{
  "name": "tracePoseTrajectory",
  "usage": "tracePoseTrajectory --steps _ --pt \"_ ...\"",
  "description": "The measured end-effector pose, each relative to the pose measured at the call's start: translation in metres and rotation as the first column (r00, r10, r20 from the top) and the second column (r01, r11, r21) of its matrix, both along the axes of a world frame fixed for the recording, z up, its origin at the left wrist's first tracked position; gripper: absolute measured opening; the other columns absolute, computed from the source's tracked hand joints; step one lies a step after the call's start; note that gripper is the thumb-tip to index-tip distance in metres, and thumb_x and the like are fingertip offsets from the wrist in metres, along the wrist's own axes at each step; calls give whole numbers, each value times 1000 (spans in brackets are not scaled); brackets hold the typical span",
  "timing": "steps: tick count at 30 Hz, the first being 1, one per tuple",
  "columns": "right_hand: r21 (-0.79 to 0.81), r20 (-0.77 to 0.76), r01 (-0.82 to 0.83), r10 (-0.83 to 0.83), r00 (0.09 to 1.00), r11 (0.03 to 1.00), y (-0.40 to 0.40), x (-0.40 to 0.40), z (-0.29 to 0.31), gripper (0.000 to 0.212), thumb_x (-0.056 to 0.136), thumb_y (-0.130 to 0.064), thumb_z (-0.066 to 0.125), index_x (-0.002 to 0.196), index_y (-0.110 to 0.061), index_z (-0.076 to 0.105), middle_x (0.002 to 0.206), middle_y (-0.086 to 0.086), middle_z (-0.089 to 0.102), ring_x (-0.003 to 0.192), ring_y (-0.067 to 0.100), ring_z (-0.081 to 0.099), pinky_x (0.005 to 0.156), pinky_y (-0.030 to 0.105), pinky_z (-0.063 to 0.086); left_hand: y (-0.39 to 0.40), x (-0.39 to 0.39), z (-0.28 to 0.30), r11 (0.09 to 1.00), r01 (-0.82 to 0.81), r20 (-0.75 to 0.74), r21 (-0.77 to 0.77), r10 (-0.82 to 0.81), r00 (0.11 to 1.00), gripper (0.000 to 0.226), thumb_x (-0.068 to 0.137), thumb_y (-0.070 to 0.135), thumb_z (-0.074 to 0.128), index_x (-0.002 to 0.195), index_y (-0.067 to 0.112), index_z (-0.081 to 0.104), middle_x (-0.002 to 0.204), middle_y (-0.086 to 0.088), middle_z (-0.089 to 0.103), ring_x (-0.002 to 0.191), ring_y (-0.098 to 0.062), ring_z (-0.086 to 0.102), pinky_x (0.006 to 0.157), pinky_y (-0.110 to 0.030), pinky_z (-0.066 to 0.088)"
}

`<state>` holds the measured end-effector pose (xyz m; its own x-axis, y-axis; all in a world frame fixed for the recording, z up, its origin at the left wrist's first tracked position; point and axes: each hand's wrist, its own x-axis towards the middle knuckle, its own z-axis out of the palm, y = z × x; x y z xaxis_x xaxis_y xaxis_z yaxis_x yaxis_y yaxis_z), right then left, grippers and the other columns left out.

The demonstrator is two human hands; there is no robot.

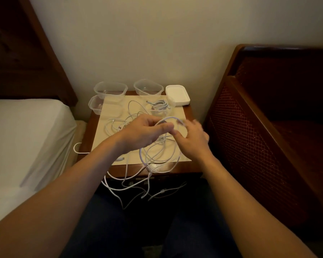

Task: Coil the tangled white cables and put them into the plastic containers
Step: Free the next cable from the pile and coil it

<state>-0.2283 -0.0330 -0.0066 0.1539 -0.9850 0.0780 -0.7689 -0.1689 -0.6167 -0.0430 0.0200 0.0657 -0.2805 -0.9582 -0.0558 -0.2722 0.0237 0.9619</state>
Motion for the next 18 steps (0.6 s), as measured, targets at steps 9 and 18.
tracePoseTrajectory --steps 9,18 --pt "-256 729 466 -148 669 847 -12 -12 53 31 109 -33 36 95 -20 61 74 -11 54 63 -1 49 58 23 41 13 22 -50 998 -15 87 67 9 996 22 82 16 83 103 17 75 66 -1 49 64 -15 46 68 -28 42" --pt "-17 740 242 -151 655 970 2 -2 49 26 103 -19 52 83 -16 69 63 -1 54 54 6 45 53 26 40 14 9 -67 958 -276 157 73 263 952 27 103 4 52 96 23 71 77 1 69 65 -15 63 57 -26 52"
